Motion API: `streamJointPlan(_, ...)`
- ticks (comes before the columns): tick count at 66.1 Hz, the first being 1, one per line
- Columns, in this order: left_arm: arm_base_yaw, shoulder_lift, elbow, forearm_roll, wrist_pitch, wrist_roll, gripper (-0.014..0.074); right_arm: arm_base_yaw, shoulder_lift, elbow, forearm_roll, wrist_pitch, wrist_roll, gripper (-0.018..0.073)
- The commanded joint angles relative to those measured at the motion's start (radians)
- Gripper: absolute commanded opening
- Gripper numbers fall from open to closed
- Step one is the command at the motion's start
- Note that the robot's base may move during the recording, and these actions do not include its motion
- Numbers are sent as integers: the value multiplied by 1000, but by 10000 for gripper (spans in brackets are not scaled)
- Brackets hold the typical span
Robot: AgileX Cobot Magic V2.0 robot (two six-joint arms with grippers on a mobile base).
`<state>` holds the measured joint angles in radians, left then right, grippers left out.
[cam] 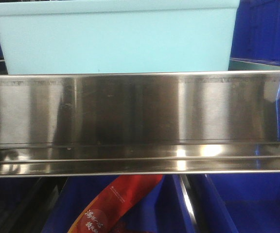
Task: Fetch blue bin and place on conveyor start
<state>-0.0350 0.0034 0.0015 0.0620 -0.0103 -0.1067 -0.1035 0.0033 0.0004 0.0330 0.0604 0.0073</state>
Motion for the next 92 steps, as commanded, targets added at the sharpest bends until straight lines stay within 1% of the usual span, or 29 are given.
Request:
streamJointPlan(1, 1, -3, -2, -4, -18, -6, -111, -2, -3, 0, 2, -17, -7, -167)
streamJointPlan(50, 1, -3, -2, -4, -18, -6, -111, -2, -3, 0, 2, -17, -7, -167)
streamJointPlan(56, 1, -3, -2, -4, -25, -6, -111, -3, -3, 0, 2, -52, -7, -167)
streamJointPlan(63, 1, -3, -2, -4, -46, -6, -111, -3, -3, 0, 2, -161, -7, -167)
streamJointPlan(67, 1, -3, -3, -4, -30, -6, -111, 0, -3, 0, 2, -186, 7, -167)
streamJointPlan(70, 1, -3, -37, -4, -11, -6, -111, 1, -3, -16, 2, -162, 11, -167)
streamJointPlan(74, 1, -3, -98, -4, 22, -6, -111, 5, -3, -97, 2, -74, 11, -167)
streamJointPlan(81, 1, -3, -219, 31, 139, -6, -111, 7, -3, -229, 2, 68, 11, -167)
streamJointPlan(85, 1, 7, -283, 31, 201, -6, -111, 7, 3, -302, 2, 141, 11, -167)
streamJointPlan(92, 1, 68, -395, 27, 281, -6, -111, 7, 55, -406, 2, 217, 11, -167)
